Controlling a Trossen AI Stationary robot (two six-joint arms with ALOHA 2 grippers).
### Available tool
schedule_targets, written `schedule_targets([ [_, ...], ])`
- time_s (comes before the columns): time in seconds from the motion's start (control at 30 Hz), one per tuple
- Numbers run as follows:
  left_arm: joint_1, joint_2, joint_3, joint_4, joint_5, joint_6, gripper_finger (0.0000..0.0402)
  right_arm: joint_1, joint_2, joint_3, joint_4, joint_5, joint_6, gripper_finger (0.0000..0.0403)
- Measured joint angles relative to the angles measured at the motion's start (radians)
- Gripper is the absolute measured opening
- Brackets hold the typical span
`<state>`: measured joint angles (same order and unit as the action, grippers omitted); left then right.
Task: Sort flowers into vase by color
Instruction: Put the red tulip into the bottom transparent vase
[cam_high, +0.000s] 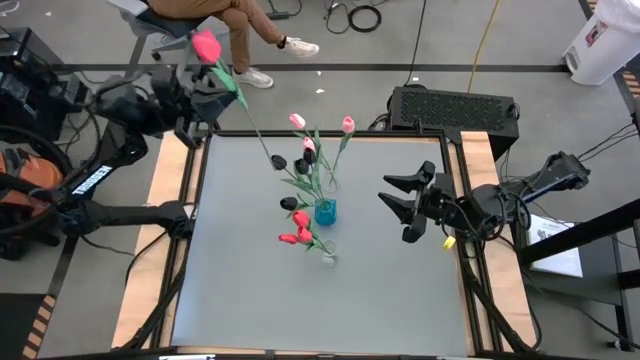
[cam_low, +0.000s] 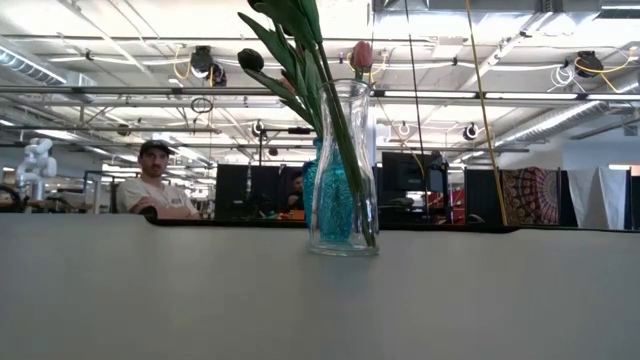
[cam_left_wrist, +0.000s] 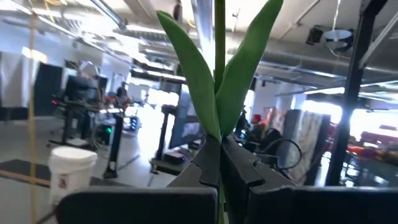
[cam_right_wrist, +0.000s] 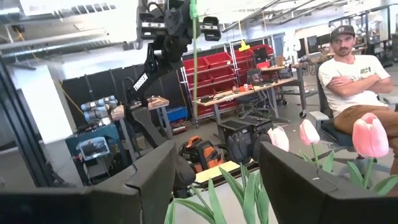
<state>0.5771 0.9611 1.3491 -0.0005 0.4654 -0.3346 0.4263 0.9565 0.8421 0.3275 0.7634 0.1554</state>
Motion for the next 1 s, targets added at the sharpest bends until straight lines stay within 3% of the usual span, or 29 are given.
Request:
schedule_targets([
  [0.57, -0.186, 0.173, 0.0, 0.216, -0.047, 0.0, 0.0004, -0.007, 0.0, 0.0, 0.003, -0.006, 0.02, 0.0219],
  [1.0, -0.3, 0.246, 0.0, 0.232, -0.132, 0.009, 0.0004, -0.007, 0.0, 0.0, 0.019, -0.039, 0.04, 0.0219],
])
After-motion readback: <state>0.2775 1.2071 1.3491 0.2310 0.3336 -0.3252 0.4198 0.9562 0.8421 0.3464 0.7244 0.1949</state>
